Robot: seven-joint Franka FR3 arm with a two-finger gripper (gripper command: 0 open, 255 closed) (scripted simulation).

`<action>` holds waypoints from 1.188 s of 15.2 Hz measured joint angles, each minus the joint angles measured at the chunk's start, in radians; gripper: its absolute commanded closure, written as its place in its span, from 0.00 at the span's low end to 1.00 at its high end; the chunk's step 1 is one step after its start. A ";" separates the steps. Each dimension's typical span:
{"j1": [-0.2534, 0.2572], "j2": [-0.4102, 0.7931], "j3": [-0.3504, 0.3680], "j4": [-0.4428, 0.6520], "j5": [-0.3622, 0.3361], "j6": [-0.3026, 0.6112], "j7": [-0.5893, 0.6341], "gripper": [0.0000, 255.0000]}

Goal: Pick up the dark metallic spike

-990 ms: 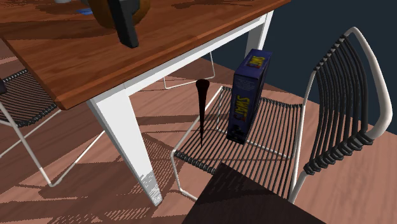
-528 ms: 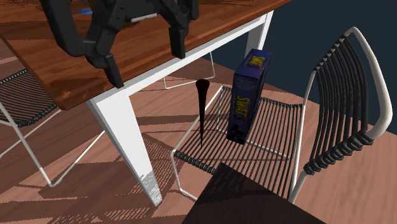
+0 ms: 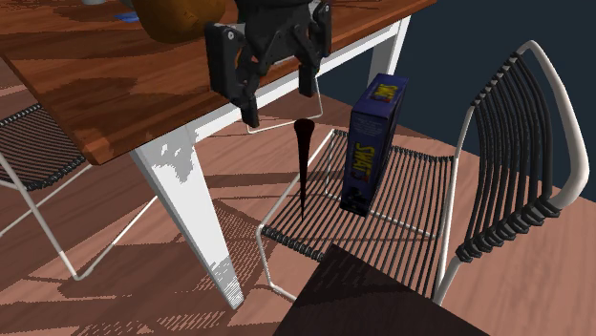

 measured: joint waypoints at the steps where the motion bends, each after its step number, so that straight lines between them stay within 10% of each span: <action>1: -0.001 0.029 -0.019 0.005 0.000 0.026 -0.018 0.00; 15: 0.005 0.320 -0.188 0.052 0.070 0.277 -0.217 0.00; 16: 0.006 0.326 -0.189 0.051 0.073 0.283 -0.219 1.00; 18: 0.007 0.331 -0.190 0.050 0.076 0.289 -0.220 1.00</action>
